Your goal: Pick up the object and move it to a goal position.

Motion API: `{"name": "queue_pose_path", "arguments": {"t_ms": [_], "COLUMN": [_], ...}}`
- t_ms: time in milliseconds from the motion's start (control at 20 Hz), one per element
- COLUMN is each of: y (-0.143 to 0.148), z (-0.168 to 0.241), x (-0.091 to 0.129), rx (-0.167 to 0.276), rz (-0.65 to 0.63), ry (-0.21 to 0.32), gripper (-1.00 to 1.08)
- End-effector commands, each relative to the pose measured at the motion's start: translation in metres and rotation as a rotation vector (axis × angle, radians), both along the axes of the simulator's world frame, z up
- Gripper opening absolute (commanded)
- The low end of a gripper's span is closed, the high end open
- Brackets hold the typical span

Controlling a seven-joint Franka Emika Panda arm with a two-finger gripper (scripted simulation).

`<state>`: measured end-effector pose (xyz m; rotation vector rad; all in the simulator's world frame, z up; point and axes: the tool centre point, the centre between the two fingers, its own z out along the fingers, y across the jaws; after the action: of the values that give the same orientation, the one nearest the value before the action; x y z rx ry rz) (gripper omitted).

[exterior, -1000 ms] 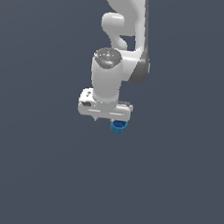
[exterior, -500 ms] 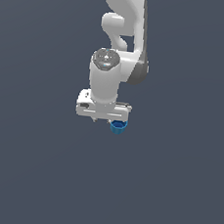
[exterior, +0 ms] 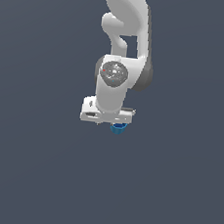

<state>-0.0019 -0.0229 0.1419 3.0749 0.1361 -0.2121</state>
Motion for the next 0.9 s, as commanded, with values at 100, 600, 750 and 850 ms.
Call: {"name": "queue_pose_path", "arguments": {"t_ms": [100,600,750,850], "y": [0.01,0.03,0.035,0.038], "z": [-0.01,-0.031,-0.035,-0.038], "x": [-0.001,-0.006,-0.009,-0.011], "rx": [-0.021,-0.081,-0.101,-0.113], "rz": [0.077,0.258,0.306,0.336], "ry": [0.084,0.301,0.367,0.409], "gripper": [0.28,0.28,0.28,0.28]}}
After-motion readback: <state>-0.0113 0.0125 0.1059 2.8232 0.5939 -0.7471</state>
